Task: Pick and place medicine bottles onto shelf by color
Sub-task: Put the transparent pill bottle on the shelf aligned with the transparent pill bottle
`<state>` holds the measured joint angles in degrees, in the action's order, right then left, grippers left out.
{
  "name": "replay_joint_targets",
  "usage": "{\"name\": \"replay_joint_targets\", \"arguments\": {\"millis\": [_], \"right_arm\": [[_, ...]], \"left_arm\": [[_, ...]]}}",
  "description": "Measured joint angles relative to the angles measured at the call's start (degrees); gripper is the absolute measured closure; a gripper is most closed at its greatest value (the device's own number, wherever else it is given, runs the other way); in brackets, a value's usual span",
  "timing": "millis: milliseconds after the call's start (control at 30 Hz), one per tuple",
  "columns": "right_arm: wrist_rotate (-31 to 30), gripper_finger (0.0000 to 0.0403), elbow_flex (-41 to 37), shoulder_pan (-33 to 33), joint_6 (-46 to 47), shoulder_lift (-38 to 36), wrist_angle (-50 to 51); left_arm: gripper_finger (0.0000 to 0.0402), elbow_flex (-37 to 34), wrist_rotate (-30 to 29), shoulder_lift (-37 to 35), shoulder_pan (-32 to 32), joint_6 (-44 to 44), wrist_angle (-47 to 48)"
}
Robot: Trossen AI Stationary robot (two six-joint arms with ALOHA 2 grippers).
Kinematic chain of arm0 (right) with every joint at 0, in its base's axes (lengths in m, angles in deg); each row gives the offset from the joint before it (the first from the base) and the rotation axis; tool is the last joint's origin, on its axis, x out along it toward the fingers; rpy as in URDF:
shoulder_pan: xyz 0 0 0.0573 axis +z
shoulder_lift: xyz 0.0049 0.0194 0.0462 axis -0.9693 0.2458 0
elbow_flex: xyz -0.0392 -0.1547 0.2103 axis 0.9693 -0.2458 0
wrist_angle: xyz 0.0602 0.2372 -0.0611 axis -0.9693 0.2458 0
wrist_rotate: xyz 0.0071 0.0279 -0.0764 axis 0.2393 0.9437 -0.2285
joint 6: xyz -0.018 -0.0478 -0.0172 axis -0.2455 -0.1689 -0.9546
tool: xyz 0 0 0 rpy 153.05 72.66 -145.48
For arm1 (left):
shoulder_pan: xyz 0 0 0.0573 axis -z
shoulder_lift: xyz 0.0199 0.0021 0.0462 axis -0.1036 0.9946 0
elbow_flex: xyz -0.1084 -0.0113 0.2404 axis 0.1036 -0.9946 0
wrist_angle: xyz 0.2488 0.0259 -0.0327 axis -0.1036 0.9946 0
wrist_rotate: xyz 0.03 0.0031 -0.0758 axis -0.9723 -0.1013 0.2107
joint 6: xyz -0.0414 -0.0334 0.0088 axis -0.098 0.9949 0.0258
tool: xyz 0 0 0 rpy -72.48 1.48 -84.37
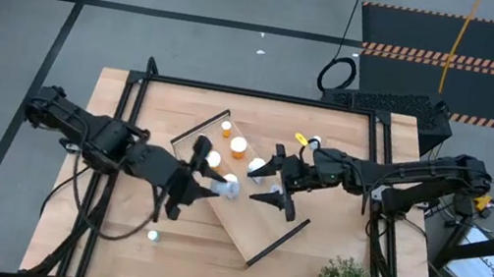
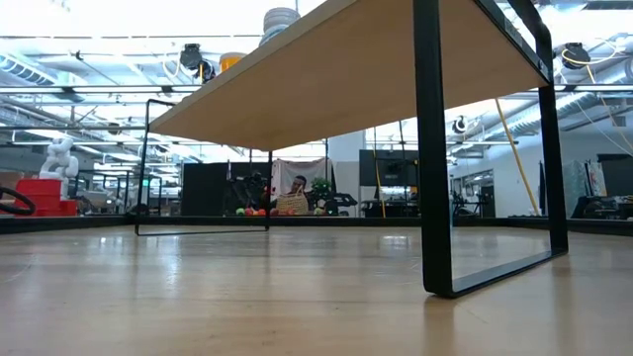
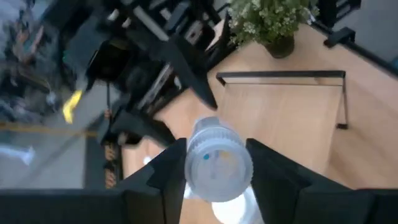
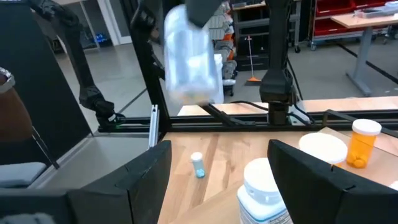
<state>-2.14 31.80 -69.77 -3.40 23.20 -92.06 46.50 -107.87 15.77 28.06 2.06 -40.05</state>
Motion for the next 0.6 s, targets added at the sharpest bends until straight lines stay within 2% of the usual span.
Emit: {"name": "replay_joint_targets", "arguments": {"millis": [200,333,533,600], "right_arm": [[2.1,0.014,0.0,0.1,0.0,0.0,0.2],[5.5,0.0139,-0.1,0.1,0.0,0.0,0.2],[6.4,0.0139,-0.1,0.1,-0.7,0.8,-0.4],[8.3,0.0139,-0.2,0.1,-0.7,2.1,-1.9]], "left_arm": [[0.0253,-0.2,0.0,3.4,0.6,-12.9,-3.6],[0.0256,-0.2,0.0,4.7,0.8,-17.2,-5.9],[0.0244,-0.1,-0.1,6.0,1.1,-23.4,-8.9],[0.0245,-0.1,0.1,6.5,1.0,-25.5,-8.5]]}}
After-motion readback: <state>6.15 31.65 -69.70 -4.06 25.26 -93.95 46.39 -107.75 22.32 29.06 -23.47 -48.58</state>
